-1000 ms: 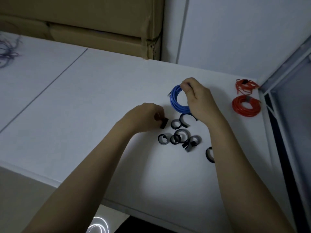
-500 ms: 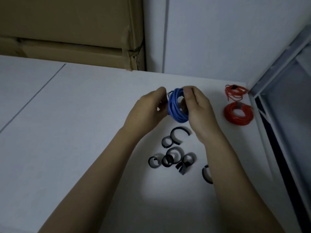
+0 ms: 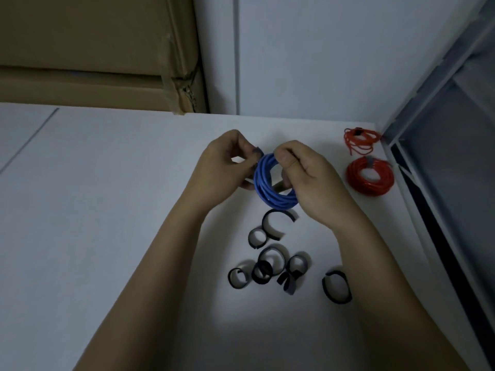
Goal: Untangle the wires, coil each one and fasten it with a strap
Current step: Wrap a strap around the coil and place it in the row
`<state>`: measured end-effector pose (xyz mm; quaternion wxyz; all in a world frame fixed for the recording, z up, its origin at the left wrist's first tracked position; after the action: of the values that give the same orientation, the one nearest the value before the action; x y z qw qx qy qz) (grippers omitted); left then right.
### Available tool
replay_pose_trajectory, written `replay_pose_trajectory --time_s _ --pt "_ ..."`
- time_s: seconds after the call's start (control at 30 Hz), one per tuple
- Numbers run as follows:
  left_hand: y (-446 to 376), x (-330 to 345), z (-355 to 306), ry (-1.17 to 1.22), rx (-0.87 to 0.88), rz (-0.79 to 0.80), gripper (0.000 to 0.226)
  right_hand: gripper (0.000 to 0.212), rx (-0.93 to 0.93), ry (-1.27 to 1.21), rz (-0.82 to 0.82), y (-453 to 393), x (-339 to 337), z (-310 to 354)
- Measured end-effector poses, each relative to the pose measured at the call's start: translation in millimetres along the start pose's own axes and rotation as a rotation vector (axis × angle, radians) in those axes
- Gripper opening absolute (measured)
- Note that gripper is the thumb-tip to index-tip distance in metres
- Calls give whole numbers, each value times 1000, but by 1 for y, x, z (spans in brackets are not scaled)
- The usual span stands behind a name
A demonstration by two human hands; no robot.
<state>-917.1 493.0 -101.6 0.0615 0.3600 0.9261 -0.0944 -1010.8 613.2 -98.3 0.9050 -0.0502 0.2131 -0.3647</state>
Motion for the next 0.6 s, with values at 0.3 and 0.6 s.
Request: replay_pose_trajectory --time_s 0.3,0.6 --pt "2 -6 -1 94 -132 189 9 17 -38 238 37 3 4 2" --pt "-2 -7 -10 -23 20 205 5 15 -60 232 -9 3 -1 3"
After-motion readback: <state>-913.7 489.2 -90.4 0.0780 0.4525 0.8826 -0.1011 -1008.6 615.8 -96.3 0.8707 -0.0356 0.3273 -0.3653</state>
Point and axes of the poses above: each hand's wrist, its own y-axis away from the middle knuckle, its own x-axis out of the palm, z = x × y, the point moved 3 cm from there along -y, towards the middle knuckle, and after that the axes turned 9 degrees about -z, right-handed, at the moved point
